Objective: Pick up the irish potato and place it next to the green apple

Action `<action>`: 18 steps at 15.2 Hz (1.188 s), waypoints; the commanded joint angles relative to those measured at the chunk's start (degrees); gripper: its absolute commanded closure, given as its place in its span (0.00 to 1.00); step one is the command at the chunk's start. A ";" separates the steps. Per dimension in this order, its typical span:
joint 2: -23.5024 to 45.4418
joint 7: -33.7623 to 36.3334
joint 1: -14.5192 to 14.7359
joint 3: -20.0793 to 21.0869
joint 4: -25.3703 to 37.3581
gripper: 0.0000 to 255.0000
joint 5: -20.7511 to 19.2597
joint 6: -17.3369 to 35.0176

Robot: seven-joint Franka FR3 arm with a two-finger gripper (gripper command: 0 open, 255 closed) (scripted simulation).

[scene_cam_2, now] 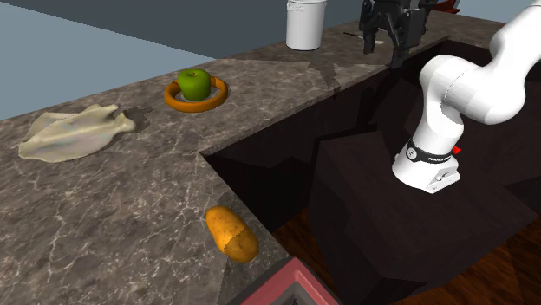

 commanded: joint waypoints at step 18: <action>28.89 35.68 -2.73 16.35 8.62 0.00 3.15 22.90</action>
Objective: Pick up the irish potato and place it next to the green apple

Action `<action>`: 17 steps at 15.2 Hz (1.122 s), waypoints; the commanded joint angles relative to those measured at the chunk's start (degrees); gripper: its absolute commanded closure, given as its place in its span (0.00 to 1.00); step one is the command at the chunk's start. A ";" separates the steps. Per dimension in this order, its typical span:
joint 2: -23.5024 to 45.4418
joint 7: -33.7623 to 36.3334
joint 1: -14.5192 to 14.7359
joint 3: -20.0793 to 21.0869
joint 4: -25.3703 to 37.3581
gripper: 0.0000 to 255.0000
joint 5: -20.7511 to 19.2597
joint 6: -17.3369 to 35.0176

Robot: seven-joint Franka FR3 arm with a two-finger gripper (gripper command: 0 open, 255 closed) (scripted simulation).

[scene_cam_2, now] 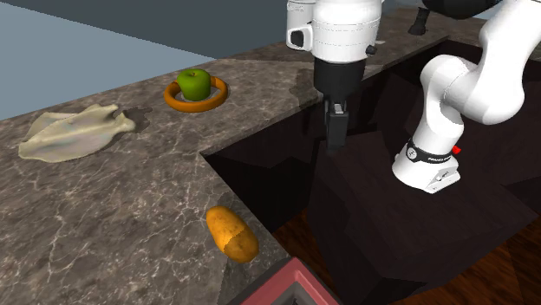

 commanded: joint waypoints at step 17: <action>41.89 34.34 2.91 0.65 36.25 0.00 -14.04 4.36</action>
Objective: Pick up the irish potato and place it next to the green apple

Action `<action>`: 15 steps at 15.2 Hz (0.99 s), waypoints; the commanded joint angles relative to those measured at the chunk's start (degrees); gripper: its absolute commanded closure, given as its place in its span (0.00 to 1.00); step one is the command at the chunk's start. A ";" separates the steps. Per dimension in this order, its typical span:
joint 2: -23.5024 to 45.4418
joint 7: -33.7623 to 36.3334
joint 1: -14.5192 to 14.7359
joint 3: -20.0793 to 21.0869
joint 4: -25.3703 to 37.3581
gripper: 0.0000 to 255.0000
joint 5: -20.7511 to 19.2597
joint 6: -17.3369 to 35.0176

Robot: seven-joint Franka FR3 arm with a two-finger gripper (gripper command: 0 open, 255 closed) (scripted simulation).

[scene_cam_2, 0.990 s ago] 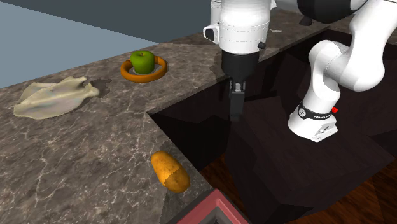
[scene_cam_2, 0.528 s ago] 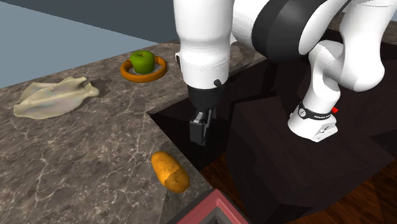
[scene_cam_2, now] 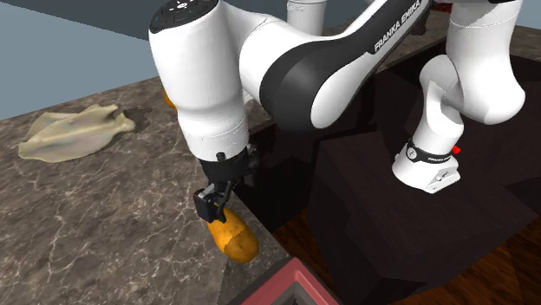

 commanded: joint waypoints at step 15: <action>10.69 5.57 1.65 -2.22 7.48 0.00 -2.45 2.91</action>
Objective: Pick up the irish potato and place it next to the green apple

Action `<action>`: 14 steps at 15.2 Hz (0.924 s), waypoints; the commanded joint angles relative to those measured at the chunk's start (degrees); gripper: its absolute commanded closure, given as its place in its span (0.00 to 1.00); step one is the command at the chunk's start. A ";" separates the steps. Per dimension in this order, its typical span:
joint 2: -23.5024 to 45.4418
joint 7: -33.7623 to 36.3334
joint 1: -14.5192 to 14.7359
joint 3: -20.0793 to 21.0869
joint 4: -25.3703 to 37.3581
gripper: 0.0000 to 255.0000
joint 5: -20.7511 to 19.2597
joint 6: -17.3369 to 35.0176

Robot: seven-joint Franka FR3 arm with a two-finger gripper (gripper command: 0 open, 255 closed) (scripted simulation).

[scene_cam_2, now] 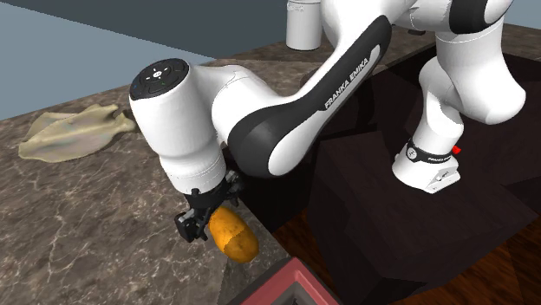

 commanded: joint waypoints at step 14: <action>-0.29 -0.08 -0.01 0.04 0.30 1.00 0.08 -0.57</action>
